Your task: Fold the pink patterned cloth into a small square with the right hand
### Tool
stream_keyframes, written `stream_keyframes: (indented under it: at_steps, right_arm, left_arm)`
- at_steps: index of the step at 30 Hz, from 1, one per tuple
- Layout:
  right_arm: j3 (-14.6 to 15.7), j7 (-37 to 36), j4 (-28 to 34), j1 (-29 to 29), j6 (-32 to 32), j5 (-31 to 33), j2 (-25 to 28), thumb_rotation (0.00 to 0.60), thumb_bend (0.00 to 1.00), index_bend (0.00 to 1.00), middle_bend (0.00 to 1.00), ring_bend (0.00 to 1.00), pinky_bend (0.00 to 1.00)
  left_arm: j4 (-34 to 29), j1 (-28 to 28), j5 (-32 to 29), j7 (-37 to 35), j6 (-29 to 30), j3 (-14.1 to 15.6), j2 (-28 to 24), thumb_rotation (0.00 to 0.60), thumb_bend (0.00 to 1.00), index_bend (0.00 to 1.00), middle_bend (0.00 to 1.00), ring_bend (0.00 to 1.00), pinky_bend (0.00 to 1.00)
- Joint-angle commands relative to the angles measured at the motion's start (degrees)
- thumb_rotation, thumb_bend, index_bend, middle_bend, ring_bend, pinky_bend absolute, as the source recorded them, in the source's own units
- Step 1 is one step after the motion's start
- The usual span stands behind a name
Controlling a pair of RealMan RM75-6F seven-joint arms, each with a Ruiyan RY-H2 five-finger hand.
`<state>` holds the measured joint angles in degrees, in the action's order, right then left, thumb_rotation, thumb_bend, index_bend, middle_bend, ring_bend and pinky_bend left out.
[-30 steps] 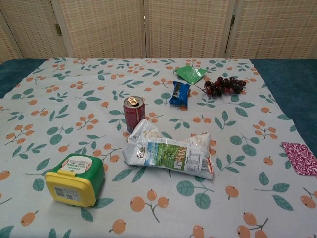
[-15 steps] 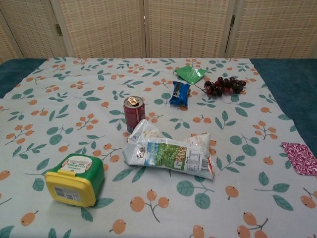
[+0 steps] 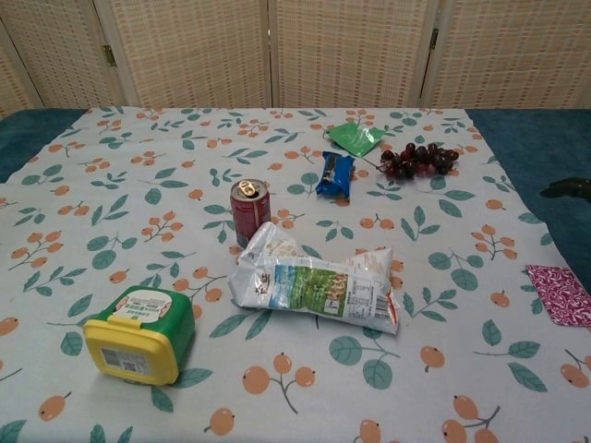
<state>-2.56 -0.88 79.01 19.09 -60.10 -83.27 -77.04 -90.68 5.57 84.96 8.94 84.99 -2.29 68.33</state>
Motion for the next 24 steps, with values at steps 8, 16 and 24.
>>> stream_keyframes:
  at_steps: [8,16,24]
  right_arm:
    - [0.9,0.4,-3.9,2.4,4.0,1.2,-2.9,0.6,0.19,0.0,0.0,0.0,0.0]
    - [2.0,-0.4,-4.1,2.5,3.9,0.7,-3.1,0.6,0.19,0.0,0.0,0.0,0.0]
    - [2.2,-0.4,-5.1,3.3,5.0,1.2,-3.6,0.6,0.19,0.0,0.0,0.0,0.0]
  left_arm:
    - [-0.2,0.1,-0.5,0.2,-0.6,0.1,0.1,0.6,0.19,0.15,0.07,0.09,0.0]
    - [-0.5,0.2,-0.7,0.4,-1.1,0.1,0.0,0.6,0.19,0.16,0.07,0.1,0.0]
    - [-0.7,0.2,-0.7,0.5,-1.1,0.1,-0.1,0.6,0.19,0.16,0.07,0.1,0.0]
